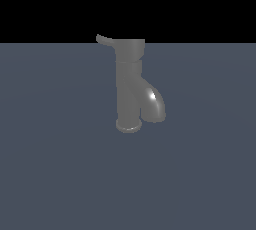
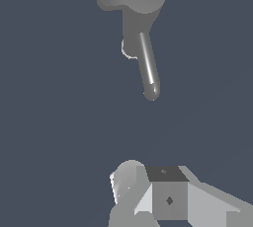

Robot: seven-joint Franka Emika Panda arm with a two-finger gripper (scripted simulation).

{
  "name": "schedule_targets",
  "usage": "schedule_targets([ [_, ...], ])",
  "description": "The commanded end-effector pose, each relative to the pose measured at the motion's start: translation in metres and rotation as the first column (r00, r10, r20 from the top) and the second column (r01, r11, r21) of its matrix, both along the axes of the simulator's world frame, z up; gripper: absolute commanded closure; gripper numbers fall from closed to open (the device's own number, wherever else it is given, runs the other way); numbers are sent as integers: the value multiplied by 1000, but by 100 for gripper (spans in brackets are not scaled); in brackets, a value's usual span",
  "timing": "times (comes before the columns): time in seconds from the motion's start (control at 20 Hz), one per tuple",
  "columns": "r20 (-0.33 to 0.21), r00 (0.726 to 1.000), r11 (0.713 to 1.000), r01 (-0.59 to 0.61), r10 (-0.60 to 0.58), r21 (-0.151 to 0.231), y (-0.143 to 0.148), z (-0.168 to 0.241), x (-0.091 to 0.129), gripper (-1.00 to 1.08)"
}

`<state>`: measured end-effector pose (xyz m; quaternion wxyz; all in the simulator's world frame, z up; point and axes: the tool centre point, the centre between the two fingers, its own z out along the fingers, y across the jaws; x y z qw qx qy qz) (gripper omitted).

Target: Turn on the faucet by rotating a designated handle.

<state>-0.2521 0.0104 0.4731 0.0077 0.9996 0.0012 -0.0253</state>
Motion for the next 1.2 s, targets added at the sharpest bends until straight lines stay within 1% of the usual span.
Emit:
schedule_targets([
  [0.0, 0, 1000, 1000, 0, 0, 0, 0, 0, 0, 108],
  [0.35, 1, 1000, 1000, 27, -27, 0, 5, -4, 3, 108],
  [0.7, 4, 994, 994, 109, -109, -1, 19, -15, 15, 108],
  [0.95, 7, 980, 980, 201, -201, -1, 34, -28, 29, 108],
  [1.15, 10, 958, 958, 287, -287, 0, 47, -40, 44, 108],
])
